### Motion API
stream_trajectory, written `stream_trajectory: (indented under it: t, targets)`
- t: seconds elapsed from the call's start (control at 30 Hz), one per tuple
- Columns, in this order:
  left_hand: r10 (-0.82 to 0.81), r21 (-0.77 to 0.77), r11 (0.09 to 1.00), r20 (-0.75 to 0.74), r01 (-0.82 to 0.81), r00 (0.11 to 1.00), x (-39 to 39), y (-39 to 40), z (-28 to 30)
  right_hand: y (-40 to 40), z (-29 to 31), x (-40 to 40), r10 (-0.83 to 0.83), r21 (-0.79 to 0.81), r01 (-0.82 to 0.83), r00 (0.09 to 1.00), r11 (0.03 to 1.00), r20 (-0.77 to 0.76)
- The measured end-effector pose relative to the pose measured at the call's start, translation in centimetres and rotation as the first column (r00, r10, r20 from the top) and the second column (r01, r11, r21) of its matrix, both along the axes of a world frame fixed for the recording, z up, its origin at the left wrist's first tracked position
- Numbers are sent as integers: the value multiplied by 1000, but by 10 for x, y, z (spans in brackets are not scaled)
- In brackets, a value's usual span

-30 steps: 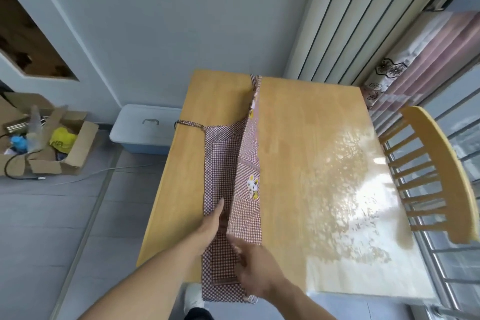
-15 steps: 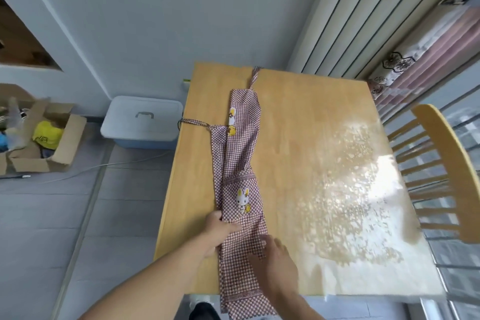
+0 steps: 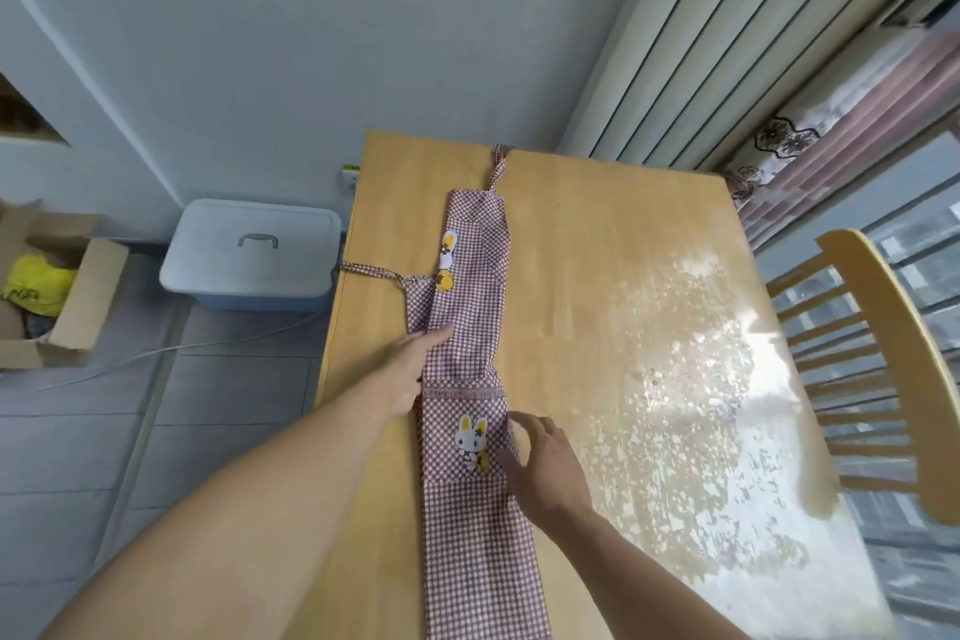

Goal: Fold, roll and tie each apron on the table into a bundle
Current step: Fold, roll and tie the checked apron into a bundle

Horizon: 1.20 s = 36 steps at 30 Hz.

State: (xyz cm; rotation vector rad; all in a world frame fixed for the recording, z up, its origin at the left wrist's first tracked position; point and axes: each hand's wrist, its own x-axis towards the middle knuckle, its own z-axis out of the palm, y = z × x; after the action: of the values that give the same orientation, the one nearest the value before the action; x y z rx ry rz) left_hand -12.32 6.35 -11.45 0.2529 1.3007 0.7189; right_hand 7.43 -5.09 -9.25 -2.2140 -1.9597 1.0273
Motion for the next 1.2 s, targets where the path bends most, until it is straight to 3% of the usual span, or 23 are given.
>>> stream_trajectory:
  t: [0.07, 0.13, 0.2, 0.27, 0.5, 0.7, 0.83, 0.97, 1.03, 1.1, 1.2]
  targets:
    - [9, 76, 997, -178, 4, 984, 1, 19, 3, 31, -2, -2, -83, 4, 83, 995, 997, -55]
    - [0, 143, 987, -461, 74, 887, 0, 34, -3, 62, -3, -4, -141, -37, 138, 985, 990, -101]
    - [3, 170, 978, -594, 122, 804, 1, 38, -8, 92, -5, -5, -205, -93, 192, 966, 977, -156]
    - [10, 133, 987, -630, 95, 777, 4, 33, -16, 119, -6, -5, -254, -140, 228, 946, 963, -201]
    - [-59, 80, 985, -678, 153, 733, 12, 33, -33, 229, -23, -24, -394, -241, 328, 863, 913, -318]
    - [-129, 3, 989, -492, 149, 861, 17, 26, -46, 293, -35, -43, -393, -204, 338, 837, 919, -381]
    - [-124, 70, 974, -632, 216, 765, 28, 13, -52, 299, -40, -45, -431, -235, 364, 801, 901, -415]
    - [-116, 57, 980, -612, 189, 782, 31, 12, -48, 293, -44, -40, -468, -302, 363, 755, 881, -459]
    - [-78, 46, 991, -549, 124, 832, 31, 13, -41, 288, -43, -38, -470, -360, 323, 742, 875, -478]
    - [8, 14, 1000, -491, -2, 871, 26, 14, -36, 279, -40, -37, -432, -365, 279, 779, 888, -455]
    - [88, 33, 996, -584, -85, 807, 15, 8, -38, 256, -42, -33, -364, -310, 252, 847, 917, -388]
